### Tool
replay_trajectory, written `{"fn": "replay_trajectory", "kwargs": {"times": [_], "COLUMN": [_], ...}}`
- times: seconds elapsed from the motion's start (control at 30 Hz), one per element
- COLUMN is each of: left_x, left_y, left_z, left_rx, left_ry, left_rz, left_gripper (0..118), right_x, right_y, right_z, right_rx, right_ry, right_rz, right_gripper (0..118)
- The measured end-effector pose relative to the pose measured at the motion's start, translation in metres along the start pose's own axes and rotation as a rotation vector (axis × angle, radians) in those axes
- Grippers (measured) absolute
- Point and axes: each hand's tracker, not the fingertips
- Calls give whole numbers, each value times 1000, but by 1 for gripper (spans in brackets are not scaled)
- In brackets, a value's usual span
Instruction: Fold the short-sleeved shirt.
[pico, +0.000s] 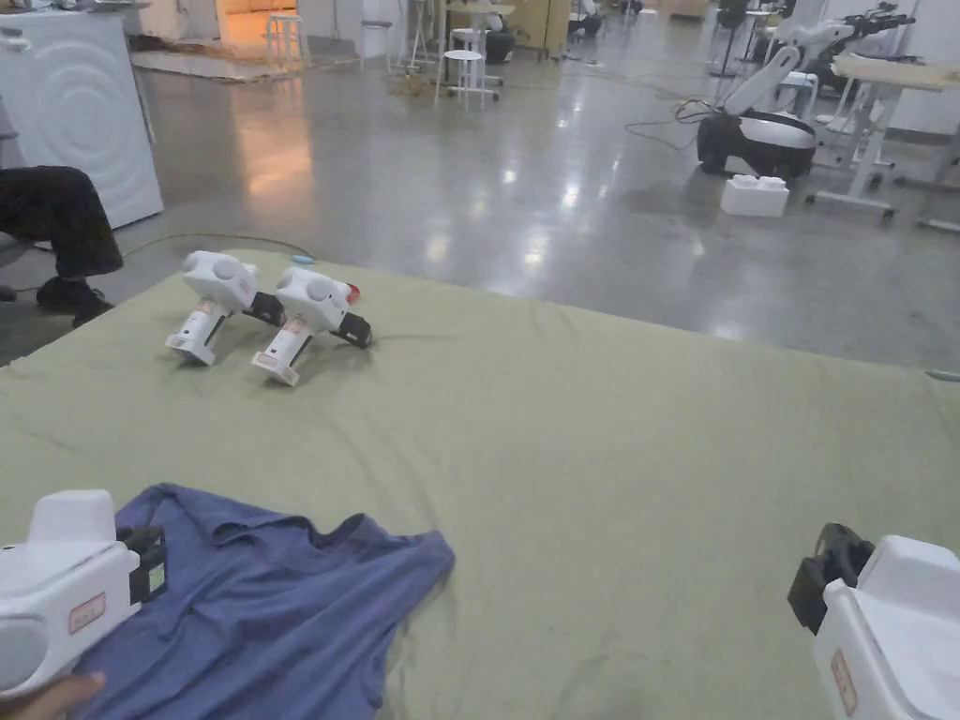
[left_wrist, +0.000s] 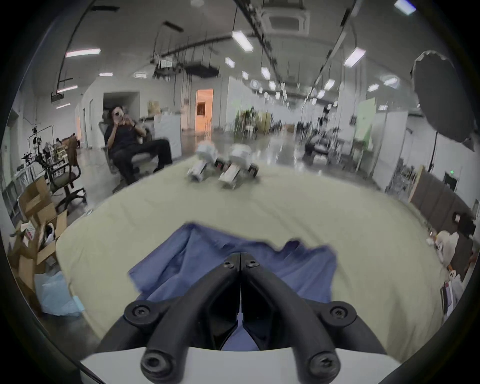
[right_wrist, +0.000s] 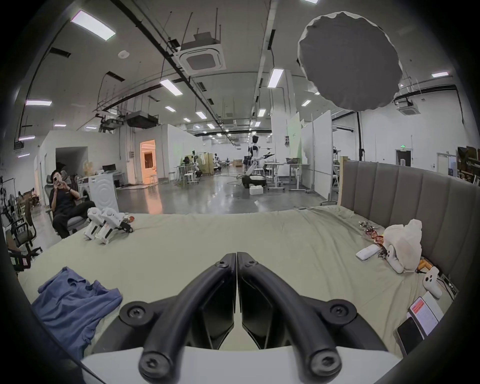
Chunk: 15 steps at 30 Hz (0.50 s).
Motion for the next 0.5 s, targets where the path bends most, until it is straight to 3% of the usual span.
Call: {"fn": "replay_trajectory", "kwargs": {"times": [0.13,0.2,0.23,0.27,0.3,0.37,0.5], "left_x": [-32,-35,-35,-33,-31,-24,-10], "left_y": [-17,-27,-30,-31,-35,-42,-55], "left_z": [-39,-57,-63,-72,-80,-94,-121], "left_rx": [-189,-254,-291,-351,-368,-407,-448], "left_ry": [-48,-98,-117,-124,-134,-151,-135], "left_rz": [7,30,42,46,54,49,26], "left_gripper": [3,20,35,62,80,106,107], "right_x": [-9,-14,-15,-17,-18,-19,-21], "right_y": [-11,-17,-19,-21,-23,-28,-31], "right_z": [-2,-6,-6,-7,-7,-9,-8], "right_rx": [-28,-53,-60,-70,-79,-88,-105], "right_ry": [15,22,23,26,29,32,34], "right_rz": [12,18,18,17,16,23,47], "right_gripper": [1,1,1,1,1,1,1]}}
